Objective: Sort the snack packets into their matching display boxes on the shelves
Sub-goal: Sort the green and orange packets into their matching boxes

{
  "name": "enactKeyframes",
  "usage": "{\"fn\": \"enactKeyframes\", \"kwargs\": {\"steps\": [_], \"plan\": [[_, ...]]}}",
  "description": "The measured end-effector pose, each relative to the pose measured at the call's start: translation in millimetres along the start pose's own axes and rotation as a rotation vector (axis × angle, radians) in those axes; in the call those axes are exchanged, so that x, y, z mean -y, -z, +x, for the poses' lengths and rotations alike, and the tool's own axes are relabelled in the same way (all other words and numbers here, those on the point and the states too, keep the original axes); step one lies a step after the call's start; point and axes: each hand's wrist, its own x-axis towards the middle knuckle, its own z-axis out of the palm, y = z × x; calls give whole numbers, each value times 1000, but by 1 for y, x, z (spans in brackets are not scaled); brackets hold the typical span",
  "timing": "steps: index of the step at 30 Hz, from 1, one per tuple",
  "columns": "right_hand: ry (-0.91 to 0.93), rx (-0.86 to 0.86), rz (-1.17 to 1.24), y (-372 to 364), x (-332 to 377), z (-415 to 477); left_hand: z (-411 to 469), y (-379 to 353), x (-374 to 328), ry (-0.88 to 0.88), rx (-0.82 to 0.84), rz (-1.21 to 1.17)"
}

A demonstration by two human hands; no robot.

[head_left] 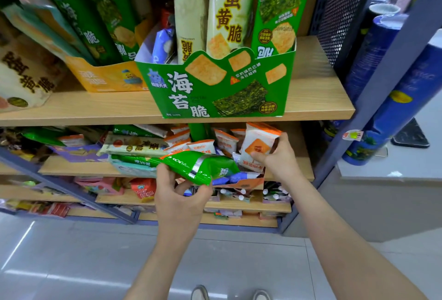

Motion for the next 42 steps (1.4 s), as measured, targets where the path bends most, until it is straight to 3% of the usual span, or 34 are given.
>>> {"fn": "enactKeyframes", "kwargs": {"steps": [4,7,11,14,17,19,22,24,26,31,33,38,42], "plan": [[131,-114,-143,-3,1,-7,4,1,-1,8,35,12],[260,-50,-407,-7,-7,-9,6,1,-3,-4,65,8],[251,15,-674,-8,-11,-17,4,3,-12,-21,38,-6],[327,69,-531,2,5,-38,-3,8,-26,-76,26,-50],[394,388,-123,12,40,-74,-8,11,-41,-159,16,-100],[509,484,-116,7,65,-99,-12,9,-47,-206,28,-94],[623,375,-171,-10,79,-111,-14,3,-50,-214,49,-53],[583,311,-189,-11,78,-109,-12,6,-47,-135,91,-58],[473,352,-241,-5,71,-107,-8,12,-41,-38,173,-73],[158,367,114,11,49,-101,2,33,-30,122,178,7],[97,319,256,12,48,-103,5,40,-30,130,264,52],[150,319,403,-4,77,-112,-1,39,-26,219,692,141],[221,269,434,-26,108,-119,3,46,-33,195,652,99]]}}
